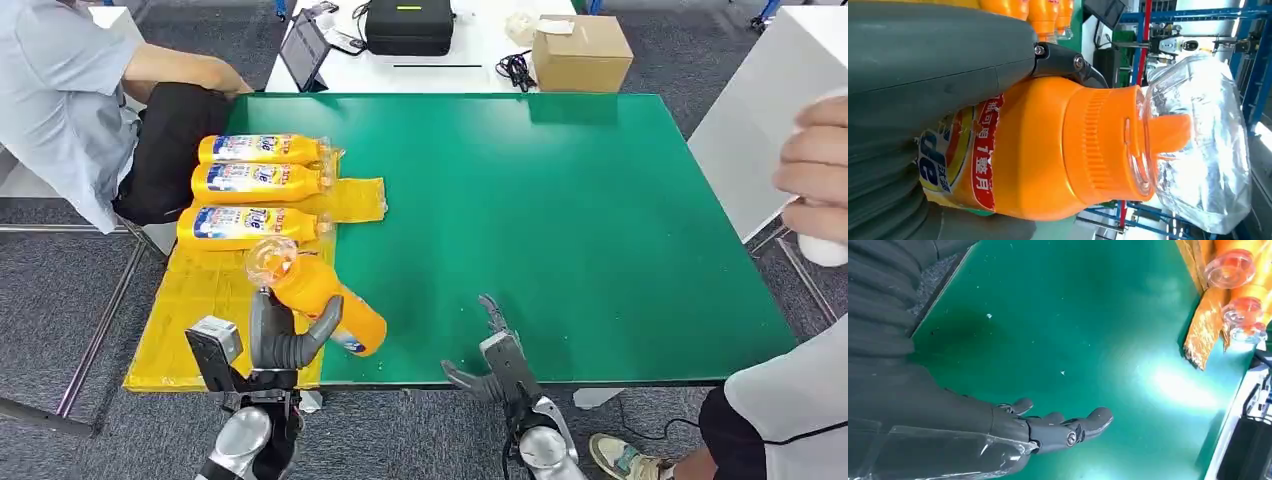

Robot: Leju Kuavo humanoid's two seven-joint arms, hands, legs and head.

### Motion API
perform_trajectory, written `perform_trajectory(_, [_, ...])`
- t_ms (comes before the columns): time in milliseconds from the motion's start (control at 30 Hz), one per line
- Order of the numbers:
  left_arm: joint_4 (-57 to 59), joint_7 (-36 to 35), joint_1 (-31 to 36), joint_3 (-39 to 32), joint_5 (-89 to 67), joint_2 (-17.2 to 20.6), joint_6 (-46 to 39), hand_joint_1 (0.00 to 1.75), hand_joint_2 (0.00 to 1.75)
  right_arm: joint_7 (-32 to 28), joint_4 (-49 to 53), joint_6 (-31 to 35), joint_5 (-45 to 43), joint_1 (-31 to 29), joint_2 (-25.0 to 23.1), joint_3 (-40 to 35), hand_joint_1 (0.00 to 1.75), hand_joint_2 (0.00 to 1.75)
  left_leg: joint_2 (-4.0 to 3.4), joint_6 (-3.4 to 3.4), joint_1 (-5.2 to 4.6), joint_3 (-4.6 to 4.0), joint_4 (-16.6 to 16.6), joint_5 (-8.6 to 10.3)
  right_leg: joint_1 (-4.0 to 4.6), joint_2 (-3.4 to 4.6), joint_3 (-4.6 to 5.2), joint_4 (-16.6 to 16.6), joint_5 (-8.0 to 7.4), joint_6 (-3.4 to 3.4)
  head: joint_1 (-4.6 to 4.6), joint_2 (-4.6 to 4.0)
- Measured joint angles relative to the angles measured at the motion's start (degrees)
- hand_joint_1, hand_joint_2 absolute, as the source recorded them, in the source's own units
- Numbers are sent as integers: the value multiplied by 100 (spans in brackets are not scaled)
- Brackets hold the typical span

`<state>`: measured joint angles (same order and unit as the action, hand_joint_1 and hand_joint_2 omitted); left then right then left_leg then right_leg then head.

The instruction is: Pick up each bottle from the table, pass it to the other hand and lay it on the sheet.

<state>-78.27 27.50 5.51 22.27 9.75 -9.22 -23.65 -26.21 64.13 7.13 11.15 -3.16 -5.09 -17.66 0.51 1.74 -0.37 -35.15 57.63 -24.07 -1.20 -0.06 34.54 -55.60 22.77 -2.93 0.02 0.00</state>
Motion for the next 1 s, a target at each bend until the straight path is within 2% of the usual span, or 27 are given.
perform_trajectory(167, [0,4,0,0,-92,4,-123,175,175,0,15,2,-35,13,-7,11,0,175,0,0,0,0,0,0,0,0,0,0,0,0,0,0])
perform_trajectory(300, [81,181,106,-124,-1114,15,-1355,175,175,11,70,256,-348,20,-109,244,0,175,0,0,0,0,0,1,0,0,-1,0,0,0,-2,0])
perform_trajectory(400, [153,313,192,-271,-1491,37,-1521,175,175,-2,114,348,-416,18,-129,367,0,175,0,0,1,0,0,2,0,0,-1,-1,0,0,0,0])
perform_trajectory(433, [164,420,188,-357,-1915,24,-1581,169,175,-105,140,499,-556,22,-177,451,0,175,-1,0,1,-1,0,2,0,0,0,-2,-1,0,0,0])
perform_trajectory(533, [149,555,188,-805,-3495,-99,-1628,175,175,-505,440,1085,-995,50,-372,798,0,175,0,0,0,0,0,2,0,0,0,-2,-1,0,0,0])
perform_trajectory(600, [127,441,182,-1137,-4654,-171,-1644,175,175,-564,709,1187,-1093,83,-442,966,0,175,-1,0,0,0,0,2,0,1,0,-1,0,0,0,0])
perform_trajectory(767, [261,-596,228,-1808,-7899,-203,-1622,175,175,-592,1099,1025,-1117,147,-525,1141,0,175,-5,-1,0,1,0,0,0,2,5,0,0,0,-2,0])
perform_trajectory(867, [1167,-2500,707,-1463,-9747,194,-1462,175,175,-680,1119,702,-1091,103,-553,1134,0,175,2,-5,2,-1,-1,11,1,0,4,-1,-2,3,2,0])
perform_trajectory(900, [1522,-2875,858,-1289,-9967,380,-1475,175,175,-684,1147,658,-1065,94,-579,1119,0,175,-4,-7,3,0,-2,12,2,1,5,-3,-6,3,-4,0])
perform_trajectory(1000, [2292,-2997,1210,-1004,-9869,601,-1308,175,175,-680,1250,610,-1047,94,-592,1088,0,175,-9,-14,7,2,-2,20,4,2,6,-7,-7,5,2,0])
